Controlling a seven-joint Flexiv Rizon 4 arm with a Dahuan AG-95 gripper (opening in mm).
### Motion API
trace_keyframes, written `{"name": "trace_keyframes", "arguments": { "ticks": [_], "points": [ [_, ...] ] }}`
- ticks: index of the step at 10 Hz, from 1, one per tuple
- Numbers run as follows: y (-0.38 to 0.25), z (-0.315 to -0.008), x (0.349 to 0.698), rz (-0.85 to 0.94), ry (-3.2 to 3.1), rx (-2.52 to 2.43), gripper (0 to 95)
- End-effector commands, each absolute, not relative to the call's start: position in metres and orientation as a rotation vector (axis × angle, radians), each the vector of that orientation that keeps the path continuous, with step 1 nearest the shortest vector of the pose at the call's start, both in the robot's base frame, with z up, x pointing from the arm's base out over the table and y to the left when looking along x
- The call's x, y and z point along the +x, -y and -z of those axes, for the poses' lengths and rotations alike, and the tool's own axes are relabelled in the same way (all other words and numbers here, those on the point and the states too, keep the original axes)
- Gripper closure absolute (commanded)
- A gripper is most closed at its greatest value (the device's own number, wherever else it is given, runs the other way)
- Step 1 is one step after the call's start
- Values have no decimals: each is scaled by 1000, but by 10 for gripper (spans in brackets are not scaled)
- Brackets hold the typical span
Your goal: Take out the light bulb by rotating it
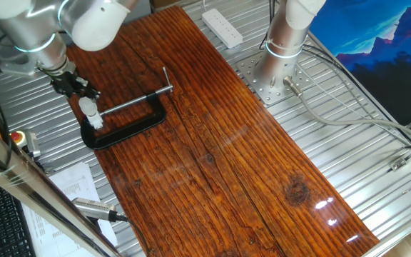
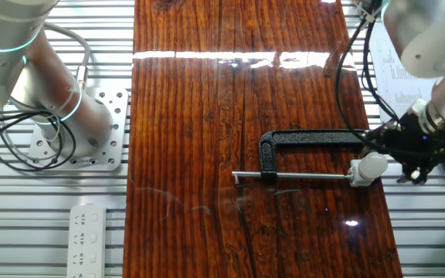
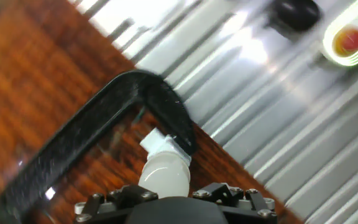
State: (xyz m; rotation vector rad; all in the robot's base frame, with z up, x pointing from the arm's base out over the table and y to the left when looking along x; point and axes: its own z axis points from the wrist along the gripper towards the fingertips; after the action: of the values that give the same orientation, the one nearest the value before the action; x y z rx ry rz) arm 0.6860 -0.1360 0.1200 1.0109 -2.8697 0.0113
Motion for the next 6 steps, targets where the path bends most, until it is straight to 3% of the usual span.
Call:
{"name": "trace_keyframes", "arguments": {
  "ticks": [1, 6],
  "points": [
    [137, -118, 687, 119, 3015, 494, 190],
    [131, -112, 680, 152, 3052, 308, 190]
  ]
}}
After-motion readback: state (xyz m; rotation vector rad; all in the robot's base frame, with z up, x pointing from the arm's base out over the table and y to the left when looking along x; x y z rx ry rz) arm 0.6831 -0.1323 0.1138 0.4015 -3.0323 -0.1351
